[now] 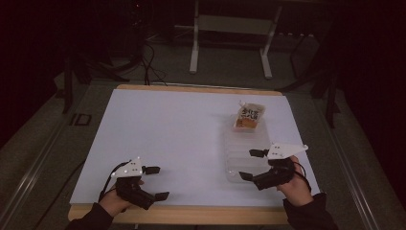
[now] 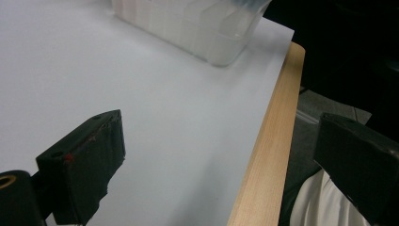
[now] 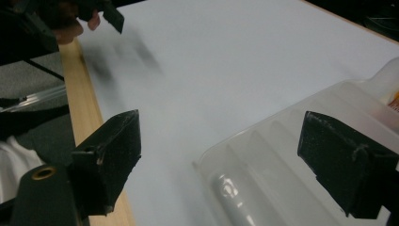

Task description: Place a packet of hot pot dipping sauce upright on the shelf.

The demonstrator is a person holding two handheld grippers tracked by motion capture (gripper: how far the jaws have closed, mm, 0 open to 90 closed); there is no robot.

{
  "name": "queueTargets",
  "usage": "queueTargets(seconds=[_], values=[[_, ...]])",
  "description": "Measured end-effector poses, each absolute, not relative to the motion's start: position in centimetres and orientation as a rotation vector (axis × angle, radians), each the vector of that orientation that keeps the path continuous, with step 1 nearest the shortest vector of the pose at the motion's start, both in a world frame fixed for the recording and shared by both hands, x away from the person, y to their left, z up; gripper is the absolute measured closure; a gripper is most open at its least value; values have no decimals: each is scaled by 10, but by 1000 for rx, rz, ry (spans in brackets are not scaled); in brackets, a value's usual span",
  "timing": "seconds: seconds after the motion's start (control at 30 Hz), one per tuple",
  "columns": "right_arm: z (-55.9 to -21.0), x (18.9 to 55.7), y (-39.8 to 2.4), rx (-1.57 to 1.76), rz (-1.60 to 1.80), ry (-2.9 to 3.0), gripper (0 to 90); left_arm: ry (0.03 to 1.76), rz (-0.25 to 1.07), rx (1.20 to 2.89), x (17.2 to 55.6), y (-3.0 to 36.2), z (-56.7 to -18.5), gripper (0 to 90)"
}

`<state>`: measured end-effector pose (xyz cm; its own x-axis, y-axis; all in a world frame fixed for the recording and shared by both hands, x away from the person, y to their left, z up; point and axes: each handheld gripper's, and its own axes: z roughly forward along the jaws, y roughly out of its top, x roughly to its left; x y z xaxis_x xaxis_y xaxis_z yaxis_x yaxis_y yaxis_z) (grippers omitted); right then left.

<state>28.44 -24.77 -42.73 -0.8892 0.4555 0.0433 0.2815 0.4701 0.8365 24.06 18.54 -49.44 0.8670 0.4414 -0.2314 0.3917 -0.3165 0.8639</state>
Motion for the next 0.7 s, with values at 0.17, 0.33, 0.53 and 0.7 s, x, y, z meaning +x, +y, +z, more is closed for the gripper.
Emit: queueTargets(seconds=[0.17,0.33,0.53,0.7], values=[[-435,276,-249,641,1377,2518,143,613,54,1941,240,184,-495,31],[-444,269,-252,648,1367,2516,143,604,55,1935,239,182,-495,31],[-449,267,-254,648,1372,2507,143,587,61,1932,239,180,-495,32],[-450,268,-254,652,1371,2516,143,575,67,1943,238,178,-496,31]])
